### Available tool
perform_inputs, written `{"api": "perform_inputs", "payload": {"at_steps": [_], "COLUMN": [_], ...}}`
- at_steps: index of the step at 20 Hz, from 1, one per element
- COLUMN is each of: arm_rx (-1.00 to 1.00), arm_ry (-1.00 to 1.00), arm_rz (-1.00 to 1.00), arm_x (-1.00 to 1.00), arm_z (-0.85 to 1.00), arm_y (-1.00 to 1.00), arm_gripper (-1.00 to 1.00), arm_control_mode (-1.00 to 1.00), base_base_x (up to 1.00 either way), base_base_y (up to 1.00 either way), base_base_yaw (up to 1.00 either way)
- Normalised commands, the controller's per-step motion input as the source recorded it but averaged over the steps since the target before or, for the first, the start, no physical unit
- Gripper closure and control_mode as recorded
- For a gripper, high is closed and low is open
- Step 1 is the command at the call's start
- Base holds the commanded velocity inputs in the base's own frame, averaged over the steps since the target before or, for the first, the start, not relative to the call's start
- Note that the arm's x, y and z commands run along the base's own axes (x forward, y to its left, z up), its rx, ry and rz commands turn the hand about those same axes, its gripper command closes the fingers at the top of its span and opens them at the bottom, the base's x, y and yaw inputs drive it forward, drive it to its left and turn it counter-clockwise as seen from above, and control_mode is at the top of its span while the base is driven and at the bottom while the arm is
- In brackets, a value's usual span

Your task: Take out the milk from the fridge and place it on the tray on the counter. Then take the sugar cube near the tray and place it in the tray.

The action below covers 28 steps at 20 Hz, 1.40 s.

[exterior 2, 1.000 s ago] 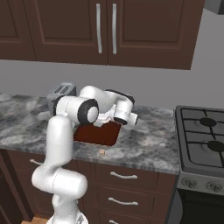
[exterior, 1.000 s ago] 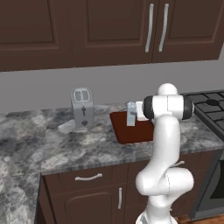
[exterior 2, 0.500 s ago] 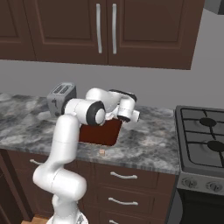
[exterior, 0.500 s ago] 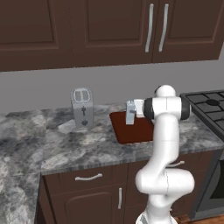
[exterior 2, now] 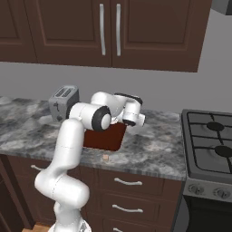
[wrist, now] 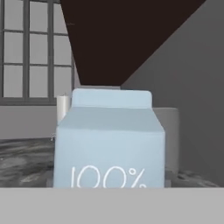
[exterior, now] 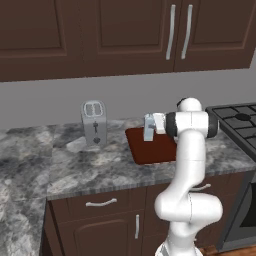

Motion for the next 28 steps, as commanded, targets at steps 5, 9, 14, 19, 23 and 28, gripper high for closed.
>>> {"api": "perform_inputs", "payload": {"at_steps": [5,9,14,19,23,28], "arm_rx": [0.00,0.00,0.00,0.01,0.04,0.02], "arm_ry": [-0.07,-0.13,-0.08,-0.11,-0.03,0.00], "arm_rz": [0.00,0.00,0.00,0.00,-0.02,-0.08], "arm_x": [-0.07,0.00,-0.04,-0.16,-0.37,-0.66], "arm_z": [0.23,0.39,0.32,0.22,0.13,0.12], "arm_y": [0.00,0.00,-0.03,-0.25,-0.54,-0.62], "arm_gripper": [-1.00,-1.00,-1.00,-1.00,-1.00,-1.00], "arm_control_mode": [-1.00,-1.00,-1.00,-1.00,-1.00,-1.00], "base_base_x": [0.00,0.00,0.00,0.00,0.00,0.00], "base_base_y": [0.00,0.00,0.00,0.00,0.00,0.00], "base_base_yaw": [0.00,0.00,0.00,0.00,0.00,0.00]}}
